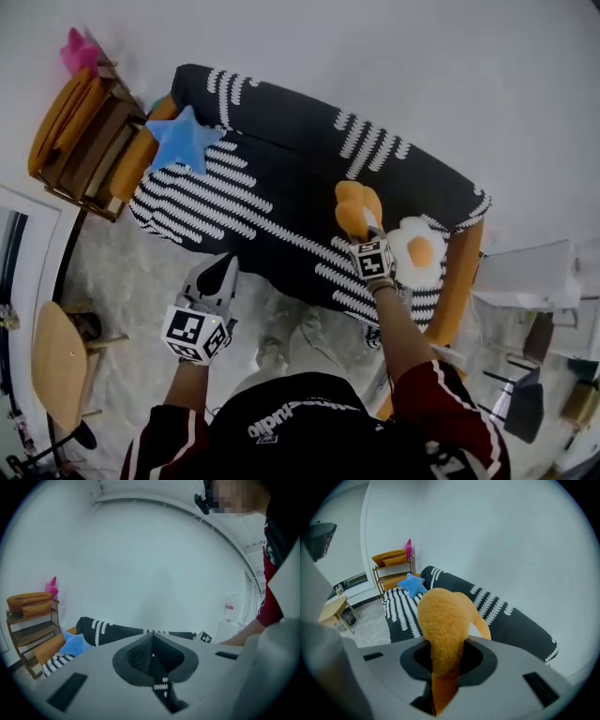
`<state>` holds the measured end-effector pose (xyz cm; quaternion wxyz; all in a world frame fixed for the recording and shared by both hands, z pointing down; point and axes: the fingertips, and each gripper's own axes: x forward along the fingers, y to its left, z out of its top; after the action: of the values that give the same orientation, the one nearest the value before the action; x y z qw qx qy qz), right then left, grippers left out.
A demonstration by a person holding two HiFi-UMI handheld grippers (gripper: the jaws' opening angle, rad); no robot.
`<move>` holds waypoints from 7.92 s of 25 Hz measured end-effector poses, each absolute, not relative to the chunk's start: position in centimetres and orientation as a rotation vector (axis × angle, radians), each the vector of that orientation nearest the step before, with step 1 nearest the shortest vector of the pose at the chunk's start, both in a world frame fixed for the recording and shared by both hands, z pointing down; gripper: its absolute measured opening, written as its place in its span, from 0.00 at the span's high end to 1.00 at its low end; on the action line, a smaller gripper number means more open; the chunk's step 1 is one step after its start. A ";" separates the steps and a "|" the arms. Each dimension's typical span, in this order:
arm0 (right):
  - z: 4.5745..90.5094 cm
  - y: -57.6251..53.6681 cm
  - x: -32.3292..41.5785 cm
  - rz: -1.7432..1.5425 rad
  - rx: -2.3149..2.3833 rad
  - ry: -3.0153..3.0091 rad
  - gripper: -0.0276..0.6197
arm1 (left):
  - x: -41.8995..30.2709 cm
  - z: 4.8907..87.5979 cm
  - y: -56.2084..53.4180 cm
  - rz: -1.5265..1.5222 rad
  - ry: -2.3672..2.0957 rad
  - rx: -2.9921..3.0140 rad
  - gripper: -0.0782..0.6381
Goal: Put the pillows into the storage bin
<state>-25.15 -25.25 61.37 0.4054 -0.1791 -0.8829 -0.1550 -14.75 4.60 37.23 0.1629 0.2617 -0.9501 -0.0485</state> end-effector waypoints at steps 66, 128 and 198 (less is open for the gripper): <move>46.3 -62.7 37.6 0.233 0.884 -2.375 0.81 | 16.9 31.1 -51.0 0.012 -1.921 2.155 0.89; 52.5 -64.5 33.6 0.196 0.717 -2.290 0.41 | 11.4 31.1 -42.0 0.017 -2.181 1.896 0.89; 82.1 -67.8 -9.3 0.368 0.152 -2.165 0.41 | -18.0 54.2 -46.7 0.133 -2.200 1.318 0.89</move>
<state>-9.27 -67.75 82.10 0.4531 0.0616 -0.8768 0.1489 -17.98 -46.69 54.17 0.2831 0.4922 -0.8217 0.0499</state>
